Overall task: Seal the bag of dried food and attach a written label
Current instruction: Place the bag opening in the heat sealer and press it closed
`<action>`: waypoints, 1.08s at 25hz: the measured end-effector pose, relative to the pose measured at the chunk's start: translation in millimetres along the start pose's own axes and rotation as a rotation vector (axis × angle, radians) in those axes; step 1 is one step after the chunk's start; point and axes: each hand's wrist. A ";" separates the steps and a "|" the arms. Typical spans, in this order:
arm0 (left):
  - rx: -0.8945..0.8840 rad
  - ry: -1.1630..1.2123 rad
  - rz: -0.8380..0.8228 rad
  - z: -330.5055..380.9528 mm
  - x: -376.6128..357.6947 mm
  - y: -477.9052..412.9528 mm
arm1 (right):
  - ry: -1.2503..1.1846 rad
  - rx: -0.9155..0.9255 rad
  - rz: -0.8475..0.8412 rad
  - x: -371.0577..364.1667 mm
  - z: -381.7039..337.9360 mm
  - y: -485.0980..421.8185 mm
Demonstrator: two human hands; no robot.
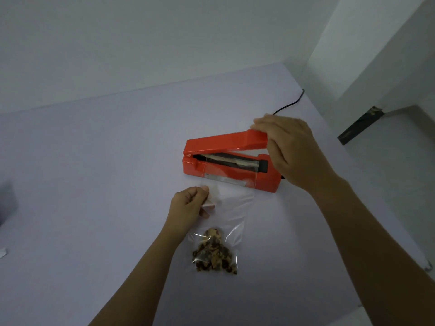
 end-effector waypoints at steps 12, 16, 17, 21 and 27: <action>0.007 0.020 -0.010 -1.1 -0.1 -0.5 | 0.137 -0.317 -0.227 -55.1 38.0 39.7; 0.013 0.036 -0.012 -1.6 -0.2 -0.7 | 0.146 -0.319 -0.226 -58.9 40.0 40.2; 0.016 0.042 -0.012 -1.6 -0.3 -0.6 | 0.150 -0.320 -0.225 -59.8 40.4 40.7; 0.039 0.080 -0.010 -0.5 -0.4 0.7 | 0.159 -0.345 -0.205 -64.4 39.1 42.2; 0.061 0.098 -0.019 -1.0 -0.5 0.8 | 0.184 -0.333 -0.225 -65.3 42.3 40.5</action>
Point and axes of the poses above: each hand's wrist, its own y-axis away from the middle knuckle, its own x-axis out of the back of the hand, z = x × y, and after that the axes turned 11 degrees about -x, right-handed
